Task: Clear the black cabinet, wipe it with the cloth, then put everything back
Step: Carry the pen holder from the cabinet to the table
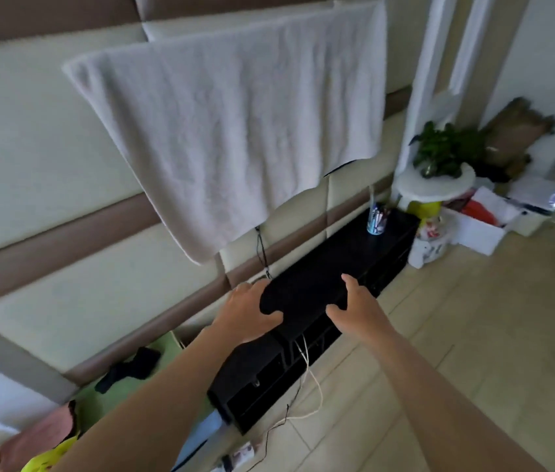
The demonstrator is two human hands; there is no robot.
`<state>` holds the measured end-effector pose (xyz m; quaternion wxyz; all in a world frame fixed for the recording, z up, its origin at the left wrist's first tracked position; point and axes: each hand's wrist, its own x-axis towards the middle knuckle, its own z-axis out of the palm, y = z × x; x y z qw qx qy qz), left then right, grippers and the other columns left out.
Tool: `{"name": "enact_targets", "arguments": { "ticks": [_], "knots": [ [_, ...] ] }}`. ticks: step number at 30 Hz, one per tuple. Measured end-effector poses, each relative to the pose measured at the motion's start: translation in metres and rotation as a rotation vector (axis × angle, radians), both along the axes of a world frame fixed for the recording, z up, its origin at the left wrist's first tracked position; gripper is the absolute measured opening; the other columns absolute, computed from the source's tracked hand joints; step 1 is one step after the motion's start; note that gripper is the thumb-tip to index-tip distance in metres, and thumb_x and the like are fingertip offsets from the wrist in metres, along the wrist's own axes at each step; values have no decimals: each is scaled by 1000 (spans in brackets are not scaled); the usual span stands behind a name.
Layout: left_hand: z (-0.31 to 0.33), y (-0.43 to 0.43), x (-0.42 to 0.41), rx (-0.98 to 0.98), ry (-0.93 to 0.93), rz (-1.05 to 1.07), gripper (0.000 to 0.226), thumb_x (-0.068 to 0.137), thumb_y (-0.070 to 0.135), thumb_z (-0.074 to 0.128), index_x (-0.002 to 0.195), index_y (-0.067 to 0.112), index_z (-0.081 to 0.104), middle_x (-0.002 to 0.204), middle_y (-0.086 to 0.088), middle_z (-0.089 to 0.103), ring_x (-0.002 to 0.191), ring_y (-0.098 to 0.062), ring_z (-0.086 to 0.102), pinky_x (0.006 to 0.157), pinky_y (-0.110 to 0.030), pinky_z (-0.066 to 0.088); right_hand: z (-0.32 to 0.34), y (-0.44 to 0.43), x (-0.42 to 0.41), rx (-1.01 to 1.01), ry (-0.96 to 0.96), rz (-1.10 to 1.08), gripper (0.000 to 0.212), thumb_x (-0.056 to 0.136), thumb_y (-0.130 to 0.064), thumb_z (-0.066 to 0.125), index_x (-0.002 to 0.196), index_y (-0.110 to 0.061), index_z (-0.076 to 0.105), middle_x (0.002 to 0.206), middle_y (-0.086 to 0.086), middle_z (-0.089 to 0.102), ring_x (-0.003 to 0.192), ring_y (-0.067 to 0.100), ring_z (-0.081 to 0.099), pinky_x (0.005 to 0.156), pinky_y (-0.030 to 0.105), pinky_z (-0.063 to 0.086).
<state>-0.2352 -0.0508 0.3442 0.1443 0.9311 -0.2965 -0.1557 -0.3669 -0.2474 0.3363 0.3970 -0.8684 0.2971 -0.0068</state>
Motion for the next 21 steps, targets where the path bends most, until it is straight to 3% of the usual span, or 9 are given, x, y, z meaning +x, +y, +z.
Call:
{"name": "enact_targets", "arguments": {
  "ticks": [5,10,14,21],
  "knots": [
    [23,-87,-26,-19,-7,-110,81,89,58,59,157,31,23,157,-5,31,145,-28,30,114,-43,35,12,-77,-46,1,-42,-127,79,94,-33,58,160,-26,15,150,8,39,122,24,53,89,34,46],
    [31,-137,-37,-87,9,-179,82,88,56,62,156,30,25,155,-4,33,140,-26,37,112,-39,39,21,-112,-68,-2,-79,-179,81,93,-34,59,160,-25,14,152,8,36,118,22,53,89,33,45],
    [33,-164,-33,-138,34,-221,81,90,52,63,157,27,23,157,-6,30,141,-27,38,112,-37,38,25,-129,-70,-11,-73,-210,82,93,-37,59,160,-26,14,158,6,30,137,26,43,99,35,44],
    [29,-205,5,-256,93,-251,80,88,47,68,155,25,30,151,-7,37,136,-24,43,109,-32,38,31,-154,-45,-40,-70,-269,83,94,-37,60,161,-25,13,161,6,28,144,26,35,100,31,37]
  ]
}}
